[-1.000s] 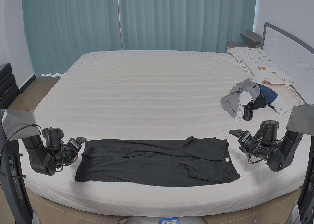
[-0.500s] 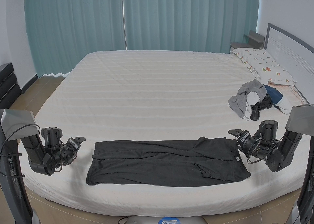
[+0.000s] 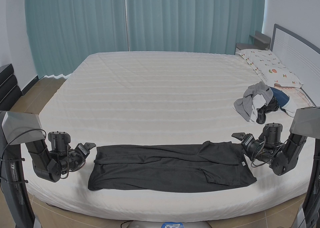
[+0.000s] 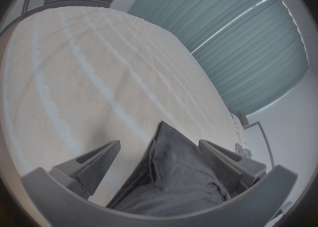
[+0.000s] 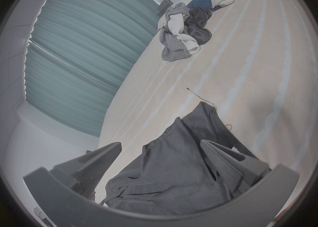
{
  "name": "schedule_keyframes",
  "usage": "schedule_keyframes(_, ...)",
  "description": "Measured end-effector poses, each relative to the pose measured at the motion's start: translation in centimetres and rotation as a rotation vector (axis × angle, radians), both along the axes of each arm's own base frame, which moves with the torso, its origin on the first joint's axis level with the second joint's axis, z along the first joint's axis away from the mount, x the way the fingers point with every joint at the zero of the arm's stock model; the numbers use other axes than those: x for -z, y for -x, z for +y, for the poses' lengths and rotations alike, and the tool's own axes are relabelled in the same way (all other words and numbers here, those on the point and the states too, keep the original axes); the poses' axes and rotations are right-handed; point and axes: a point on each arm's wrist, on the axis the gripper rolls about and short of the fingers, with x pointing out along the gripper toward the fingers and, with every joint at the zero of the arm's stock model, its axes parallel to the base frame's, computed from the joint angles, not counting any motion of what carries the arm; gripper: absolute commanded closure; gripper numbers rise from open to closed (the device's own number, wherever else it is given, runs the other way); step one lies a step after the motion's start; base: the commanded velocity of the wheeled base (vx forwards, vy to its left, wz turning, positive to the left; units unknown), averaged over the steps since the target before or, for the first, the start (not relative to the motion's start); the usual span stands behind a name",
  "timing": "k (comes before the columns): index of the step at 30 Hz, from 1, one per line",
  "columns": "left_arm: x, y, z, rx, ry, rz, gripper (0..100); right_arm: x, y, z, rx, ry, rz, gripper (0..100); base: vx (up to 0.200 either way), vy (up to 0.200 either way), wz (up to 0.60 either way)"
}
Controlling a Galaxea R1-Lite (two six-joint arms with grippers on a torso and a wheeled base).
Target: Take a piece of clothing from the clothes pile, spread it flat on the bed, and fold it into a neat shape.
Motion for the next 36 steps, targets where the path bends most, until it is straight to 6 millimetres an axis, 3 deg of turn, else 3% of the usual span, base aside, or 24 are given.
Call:
schedule_keyframes(5,0.0,0.0,-1.3,0.077,-0.047,-0.009,0,0.0,-0.1,0.1,-0.003,0.0,-0.003,0,0.0,0.0,0.0)
schedule_keyframes(20,0.6,-1.0,-2.3,0.268,-0.292,-0.042,0,1.1,-0.1,0.0,-0.015,-0.008,0.033,0,0.0,0.0,0.0)
schedule_keyframes(26,0.7,-1.2,-4.2,0.335,-0.299,-0.027,0,1.8,-0.2,-0.1,-0.013,-0.005,0.05,0,0.0,0.0,0.0)
schedule_keyframes(36,1.6,-1.0,-4.7,0.34,-0.425,0.005,0,2.3,-0.2,0.2,-0.023,-0.001,0.061,0,0.0,0.0,0.0)
